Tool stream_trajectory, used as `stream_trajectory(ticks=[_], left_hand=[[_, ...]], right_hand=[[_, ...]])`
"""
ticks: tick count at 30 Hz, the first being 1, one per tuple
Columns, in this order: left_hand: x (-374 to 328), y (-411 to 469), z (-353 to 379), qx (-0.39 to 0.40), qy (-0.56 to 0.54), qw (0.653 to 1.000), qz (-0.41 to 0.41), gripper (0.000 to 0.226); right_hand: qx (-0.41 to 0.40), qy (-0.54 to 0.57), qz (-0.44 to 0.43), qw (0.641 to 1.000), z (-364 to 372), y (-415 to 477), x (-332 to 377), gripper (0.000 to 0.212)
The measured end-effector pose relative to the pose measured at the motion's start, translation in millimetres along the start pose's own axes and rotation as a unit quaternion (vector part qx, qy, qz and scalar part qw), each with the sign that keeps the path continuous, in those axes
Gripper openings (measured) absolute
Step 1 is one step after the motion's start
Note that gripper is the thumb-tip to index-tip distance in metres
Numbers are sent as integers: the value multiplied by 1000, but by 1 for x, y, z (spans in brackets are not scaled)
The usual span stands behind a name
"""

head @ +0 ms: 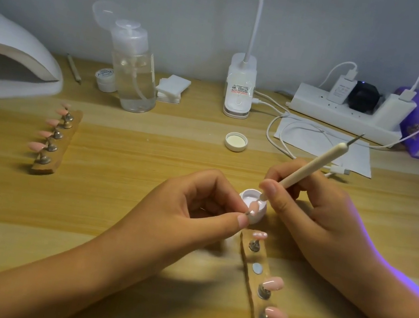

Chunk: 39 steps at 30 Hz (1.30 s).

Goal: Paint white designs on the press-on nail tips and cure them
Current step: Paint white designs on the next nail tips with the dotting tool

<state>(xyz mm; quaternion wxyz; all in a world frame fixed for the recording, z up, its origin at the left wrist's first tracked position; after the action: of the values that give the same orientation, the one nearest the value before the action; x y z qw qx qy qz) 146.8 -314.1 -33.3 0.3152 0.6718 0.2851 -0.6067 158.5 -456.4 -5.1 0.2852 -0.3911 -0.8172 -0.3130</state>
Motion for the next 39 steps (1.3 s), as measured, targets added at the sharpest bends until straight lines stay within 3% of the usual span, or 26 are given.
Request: stream_trajectory(ticks=[5, 8, 12, 15, 18, 39], left_hand=[[1, 0, 0, -2, -4, 1000, -3, 10], [1, 0, 0, -3, -6, 1000, -5, 8], [-1, 1, 1, 0, -7, 1000, -2, 10], [-1, 1, 1, 2, -11, 1000, 1, 9], [-2, 1, 1, 0, -9, 1000, 6, 9], [-2, 2, 1, -2, -7, 1000, 6, 8]], right_hand=[[-76, 125, -2, 989, -14, -4, -1, 18], [-137, 264, 5, 955, -24, -10, -8, 17], [-93, 385, 7, 918, -13, -8, -7, 26], [-57, 413, 0, 909, -3, -7, 1, 32], [-44, 445, -5, 895, 1, -6, 5, 24], [-16, 431, 7, 902, 6, -4, 1, 21]])
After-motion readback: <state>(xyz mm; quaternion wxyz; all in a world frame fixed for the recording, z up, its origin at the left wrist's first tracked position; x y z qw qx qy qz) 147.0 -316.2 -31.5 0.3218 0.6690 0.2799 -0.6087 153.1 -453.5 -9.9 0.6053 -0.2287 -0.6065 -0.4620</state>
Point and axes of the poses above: each hand's wrist, its own y-axis towards the middle knuckle, its own z-axis out of the palm, x = y × z, the point moved 8 cm from there along y, towards the middle knuckle, and after that the axes turned 14 degrees about x, right-handed, at the moved point
